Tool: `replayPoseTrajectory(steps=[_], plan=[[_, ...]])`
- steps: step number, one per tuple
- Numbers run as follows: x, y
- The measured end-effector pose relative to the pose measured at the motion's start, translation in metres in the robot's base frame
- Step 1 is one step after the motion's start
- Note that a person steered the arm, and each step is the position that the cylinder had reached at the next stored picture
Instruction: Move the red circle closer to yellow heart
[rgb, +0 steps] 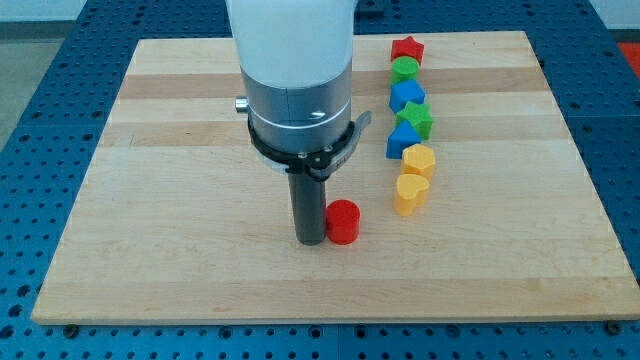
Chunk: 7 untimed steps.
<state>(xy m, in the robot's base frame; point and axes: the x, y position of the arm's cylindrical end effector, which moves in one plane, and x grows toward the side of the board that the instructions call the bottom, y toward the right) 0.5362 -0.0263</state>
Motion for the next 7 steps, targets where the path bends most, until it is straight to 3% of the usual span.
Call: replayPoseTrajectory(steps=[2,7], plan=[[-0.0197,0.0],[-0.0113,0.0015]])
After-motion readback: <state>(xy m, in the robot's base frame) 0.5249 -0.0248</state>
